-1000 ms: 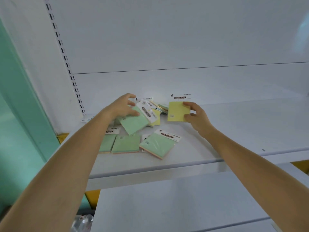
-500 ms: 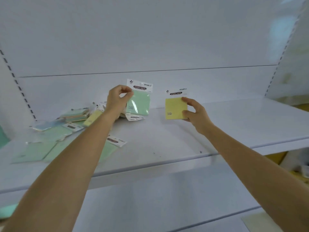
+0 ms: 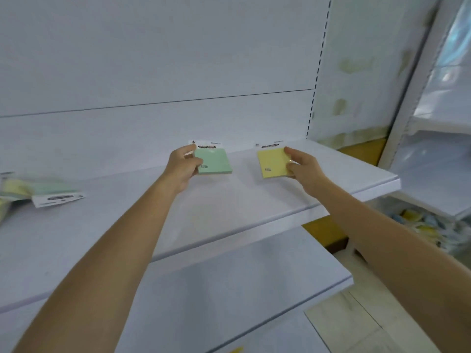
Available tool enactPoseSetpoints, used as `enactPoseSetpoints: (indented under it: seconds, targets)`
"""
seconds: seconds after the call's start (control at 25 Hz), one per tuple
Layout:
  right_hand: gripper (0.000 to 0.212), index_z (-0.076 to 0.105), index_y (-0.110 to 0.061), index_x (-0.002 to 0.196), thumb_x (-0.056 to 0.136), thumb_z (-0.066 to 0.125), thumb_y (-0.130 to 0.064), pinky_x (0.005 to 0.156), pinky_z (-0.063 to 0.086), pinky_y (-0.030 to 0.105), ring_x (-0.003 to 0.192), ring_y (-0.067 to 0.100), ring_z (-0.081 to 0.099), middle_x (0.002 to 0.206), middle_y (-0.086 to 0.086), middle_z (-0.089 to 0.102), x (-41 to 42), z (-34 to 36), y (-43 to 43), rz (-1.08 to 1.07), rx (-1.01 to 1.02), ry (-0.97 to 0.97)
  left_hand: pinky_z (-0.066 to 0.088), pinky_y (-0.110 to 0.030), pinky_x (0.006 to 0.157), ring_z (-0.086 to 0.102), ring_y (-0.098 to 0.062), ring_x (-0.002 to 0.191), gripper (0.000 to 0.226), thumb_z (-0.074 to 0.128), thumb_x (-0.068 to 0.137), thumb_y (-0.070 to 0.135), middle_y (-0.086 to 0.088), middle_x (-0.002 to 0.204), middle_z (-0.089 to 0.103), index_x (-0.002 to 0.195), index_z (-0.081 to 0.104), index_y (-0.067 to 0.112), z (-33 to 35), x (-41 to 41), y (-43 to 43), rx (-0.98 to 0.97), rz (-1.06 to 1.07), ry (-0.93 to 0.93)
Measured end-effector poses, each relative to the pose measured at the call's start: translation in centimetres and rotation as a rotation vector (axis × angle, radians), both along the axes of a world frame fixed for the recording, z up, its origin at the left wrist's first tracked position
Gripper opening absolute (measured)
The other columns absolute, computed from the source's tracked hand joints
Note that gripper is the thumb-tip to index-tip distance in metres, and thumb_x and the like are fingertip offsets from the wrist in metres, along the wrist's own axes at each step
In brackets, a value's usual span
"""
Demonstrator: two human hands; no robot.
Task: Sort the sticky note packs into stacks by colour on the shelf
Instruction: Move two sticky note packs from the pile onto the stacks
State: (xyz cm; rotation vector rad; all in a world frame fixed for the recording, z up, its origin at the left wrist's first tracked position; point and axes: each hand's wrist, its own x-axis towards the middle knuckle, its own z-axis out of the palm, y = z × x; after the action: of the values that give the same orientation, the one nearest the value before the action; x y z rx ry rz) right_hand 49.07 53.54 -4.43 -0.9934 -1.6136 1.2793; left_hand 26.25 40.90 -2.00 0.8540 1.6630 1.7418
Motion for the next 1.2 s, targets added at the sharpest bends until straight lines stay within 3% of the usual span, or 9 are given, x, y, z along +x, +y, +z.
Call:
enactPoseSetpoints:
  seconds: [0.28,0.4,0.52,0.64,0.72,0.8,0.92,1.04,1.2]
  targets:
    - [0.052,0.041,-0.007,0.136,0.088,0.033,0.011,0.094,0.045,0.032,0.105,0.019,0.045,0.143,0.014,0.041,6.0,1.3,13.5,-0.126,-0.011,-0.073,0.05,-0.011,0.055,0.051,-0.023,0.095,0.051,0.044,0.086,-0.014,-0.005,0.086,0.053,0.135,0.038,-0.001,-0.3,3.8,13.1,-0.001,-0.057,0.022]
    - [0.052,0.039,-0.004,0.137,0.088,0.029,0.013,0.104,0.04,0.038,0.111,0.023,0.045,0.143,0.015,0.039,6.8,1.9,17.9,-0.134,-0.034,-0.114,0.05,-0.009,0.05,0.055,-0.017,0.079,0.05,0.042,0.086,-0.015,-0.002,0.081,0.051,0.134,0.04,-0.003,-1.0,4.8,17.6,-0.025,-0.068,0.03]
    - [0.053,0.039,-0.005,0.137,0.088,0.028,0.012,0.104,0.04,0.037,0.109,0.021,0.044,0.142,0.015,0.04,6.8,1.9,22.2,-0.109,-0.034,-0.193,0.048,-0.007,0.047,0.052,-0.009,0.07,0.049,0.041,0.086,-0.015,0.001,0.078,0.051,0.133,0.043,-0.001,-1.8,6.3,21.3,-0.063,-0.066,0.056]
    - [0.051,0.04,-0.002,0.136,0.088,0.027,0.012,0.099,0.042,0.038,0.11,0.024,0.046,0.141,0.018,0.041,6.1,1.1,25.2,-0.062,-0.041,-0.238,0.048,-0.014,0.051,0.05,-0.012,0.068,0.039,0.042,0.086,-0.013,0.0,0.075,0.048,0.117,0.053,0.007,-2.6,7.1,23.3,-0.148,0.001,0.119]
    - [0.048,0.041,-0.002,0.135,0.09,0.028,0.008,0.102,0.039,0.037,0.113,0.025,0.047,0.141,0.017,0.042,5.4,0.2,26.4,-0.036,0.008,-0.34,0.04,-0.023,0.059,0.049,-0.021,0.077,0.024,0.044,0.085,-0.009,-0.006,0.081,0.046,0.098,0.057,0.007,-3.3,7.0,23.9,-0.222,0.072,0.195]
    - [0.044,0.044,-0.004,0.134,0.093,0.03,0.0,0.098,0.039,0.032,0.12,0.03,0.048,0.137,0.015,0.047,5.2,-0.6,27.1,-0.016,0.075,-0.473,0.04,-0.027,0.069,0.048,-0.022,0.092,0.031,0.044,0.087,-0.003,-0.012,0.098,0.048,0.115,0.055,0.001,-4.0,7.5,24.1,-0.316,0.112,0.295]
    - [0.036,0.06,-0.009,0.109,0.089,0.03,-0.004,0.083,0.038,0.03,0.112,0.031,0.049,0.114,0.018,0.056,5.2,-1.7,27.8,0.005,0.159,-0.594,0.041,-0.031,0.096,0.048,-0.031,0.12,0.044,0.044,0.088,0.002,-0.02,0.134,0.045,0.133,0.044,0.003,-4.8,8.6,23.9,-0.426,0.231,0.448]
    - [0.04,0.052,-0.009,0.126,0.09,0.035,-0.01,0.099,0.037,0.036,0.126,0.034,0.04,0.131,0.017,0.054,5.4,-2.5,28.0,0.0,0.247,-0.631,0.038,-0.035,0.102,0.047,-0.035,0.122,0.038,0.05,0.087,0.008,-0.025,0.134,0.045,0.125,0.051,0.002,-5.3,9.6,23.9,-0.403,0.296,0.561]
    - [0.046,0.052,-0.019,0.126,0.083,0.048,-0.035,0.101,0.034,0.041,0.124,0.034,0.037,0.131,0.013,0.049,5.4,-2.7,27.6,0.097,0.34,-0.774,0.037,-0.03,0.102,0.047,-0.026,0.122,0.043,0.061,0.08,0.022,-0.014,0.135,0.045,0.12,0.056,0.006,-5.4,10.7,23.5,-0.454,0.189,0.634]
